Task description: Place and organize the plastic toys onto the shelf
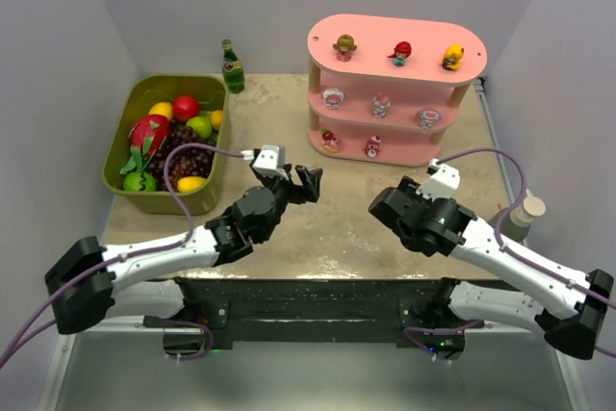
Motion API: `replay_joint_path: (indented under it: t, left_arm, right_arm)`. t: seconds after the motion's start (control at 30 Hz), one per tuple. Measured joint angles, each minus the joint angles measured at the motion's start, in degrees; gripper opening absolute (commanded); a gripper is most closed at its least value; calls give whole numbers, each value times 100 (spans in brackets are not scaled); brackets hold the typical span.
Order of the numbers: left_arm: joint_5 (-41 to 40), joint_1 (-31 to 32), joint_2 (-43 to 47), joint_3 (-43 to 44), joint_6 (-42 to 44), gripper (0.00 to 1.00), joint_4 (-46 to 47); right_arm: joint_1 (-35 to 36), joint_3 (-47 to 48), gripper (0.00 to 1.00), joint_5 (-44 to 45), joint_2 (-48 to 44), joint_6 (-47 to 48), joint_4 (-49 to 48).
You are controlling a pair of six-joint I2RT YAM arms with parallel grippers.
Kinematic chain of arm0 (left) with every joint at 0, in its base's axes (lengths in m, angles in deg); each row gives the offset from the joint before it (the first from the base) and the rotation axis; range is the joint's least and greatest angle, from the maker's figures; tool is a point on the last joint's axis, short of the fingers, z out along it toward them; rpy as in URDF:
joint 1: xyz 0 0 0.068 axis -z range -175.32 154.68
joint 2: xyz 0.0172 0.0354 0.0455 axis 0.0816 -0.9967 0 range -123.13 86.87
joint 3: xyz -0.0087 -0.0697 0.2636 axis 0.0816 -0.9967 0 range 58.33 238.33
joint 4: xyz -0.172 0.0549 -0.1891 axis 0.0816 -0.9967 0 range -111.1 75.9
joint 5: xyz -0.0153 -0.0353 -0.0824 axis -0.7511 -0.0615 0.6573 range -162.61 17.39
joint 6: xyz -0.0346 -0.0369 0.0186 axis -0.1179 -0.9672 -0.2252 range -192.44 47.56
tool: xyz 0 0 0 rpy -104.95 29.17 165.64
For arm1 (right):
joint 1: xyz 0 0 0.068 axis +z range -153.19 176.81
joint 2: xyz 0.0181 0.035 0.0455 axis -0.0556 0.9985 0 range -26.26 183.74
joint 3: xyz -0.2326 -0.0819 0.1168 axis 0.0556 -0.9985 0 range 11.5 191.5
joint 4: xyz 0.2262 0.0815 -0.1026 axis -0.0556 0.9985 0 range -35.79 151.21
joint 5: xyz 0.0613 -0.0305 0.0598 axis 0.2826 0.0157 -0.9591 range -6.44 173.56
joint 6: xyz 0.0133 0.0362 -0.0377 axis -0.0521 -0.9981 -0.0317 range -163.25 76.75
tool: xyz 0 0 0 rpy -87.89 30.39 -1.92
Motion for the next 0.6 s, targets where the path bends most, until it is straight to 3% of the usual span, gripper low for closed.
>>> replay_joint_path:
  t: [0.27,0.6]
  left_arm:
    - [708,4,1847,-680,-367,86,-1078]
    - [1711,4,2614,-743,-531,87,-1722]
  right_arm:
    - [-852,-291,64,-120,-260,-96,442]
    - [-2190,-1276,70,-857,92,164,-378]
